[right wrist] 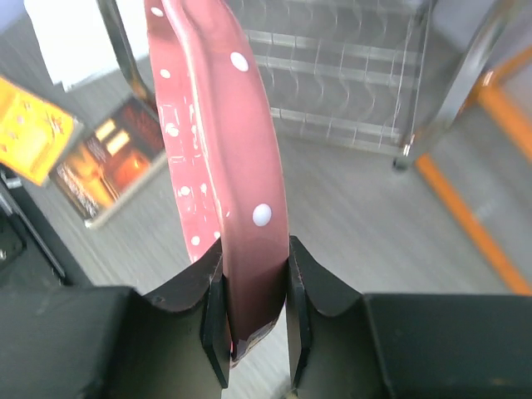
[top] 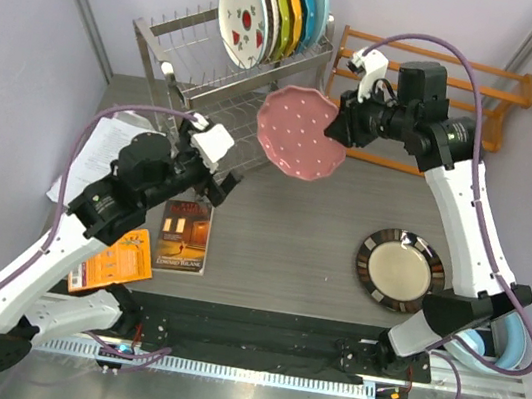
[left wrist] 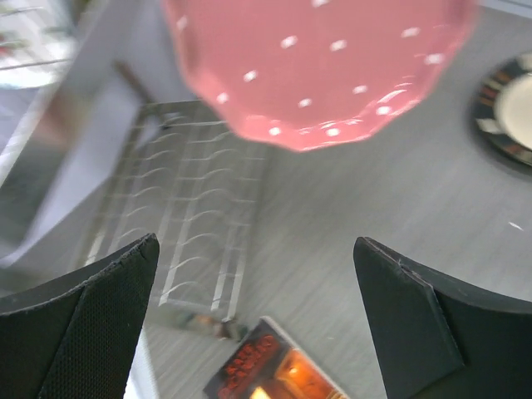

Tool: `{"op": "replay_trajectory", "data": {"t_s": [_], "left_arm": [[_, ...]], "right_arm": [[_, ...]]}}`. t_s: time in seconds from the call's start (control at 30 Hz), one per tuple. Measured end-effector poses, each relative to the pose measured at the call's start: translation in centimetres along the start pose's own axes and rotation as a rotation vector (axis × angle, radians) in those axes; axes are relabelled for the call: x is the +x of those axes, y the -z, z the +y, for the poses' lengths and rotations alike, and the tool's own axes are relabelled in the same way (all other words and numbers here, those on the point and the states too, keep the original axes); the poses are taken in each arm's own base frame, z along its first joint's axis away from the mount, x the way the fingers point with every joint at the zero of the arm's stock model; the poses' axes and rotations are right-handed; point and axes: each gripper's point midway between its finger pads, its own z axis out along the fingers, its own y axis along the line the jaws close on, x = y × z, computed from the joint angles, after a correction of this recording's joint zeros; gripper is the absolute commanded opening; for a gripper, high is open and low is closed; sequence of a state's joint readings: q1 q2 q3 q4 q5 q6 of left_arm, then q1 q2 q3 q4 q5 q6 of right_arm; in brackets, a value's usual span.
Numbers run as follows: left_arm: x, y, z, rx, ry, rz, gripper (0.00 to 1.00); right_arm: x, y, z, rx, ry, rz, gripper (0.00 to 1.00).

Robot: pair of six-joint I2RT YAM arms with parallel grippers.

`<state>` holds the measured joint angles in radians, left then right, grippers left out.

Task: Load the plates into the dish rack

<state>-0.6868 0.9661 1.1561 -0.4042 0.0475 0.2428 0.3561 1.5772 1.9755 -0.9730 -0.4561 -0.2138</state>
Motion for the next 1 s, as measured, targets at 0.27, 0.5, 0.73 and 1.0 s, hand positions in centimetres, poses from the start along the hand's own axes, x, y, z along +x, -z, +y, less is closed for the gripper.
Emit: {"op": "replay_trajectory", "data": {"t_s": [0.27,0.5,0.73,1.0], "left_arm": [[-2.3,4.2,7.9,-0.356,-0.003,-0.063,0.99],[-4.6,8.5,14.0,-0.651,0.089,-0.151,0.99],[-0.9,12.5,18.8,-0.963,0.331,-0.159,0.97],[3.1,13.9,19.5,-1.060,0.441,-0.112,0.97]], "right_arm": [[-7.4,3.1,4.3,0.070,0.057,-0.191,0.01],[-11.5,7.0,2.5,0.235,0.045,-0.326,0.01],[-17.8,6.0,4.9,0.312,0.121,-0.540,0.01],[-20.8,0.9,8.4,0.448,0.215,-0.640,0.01]]}}
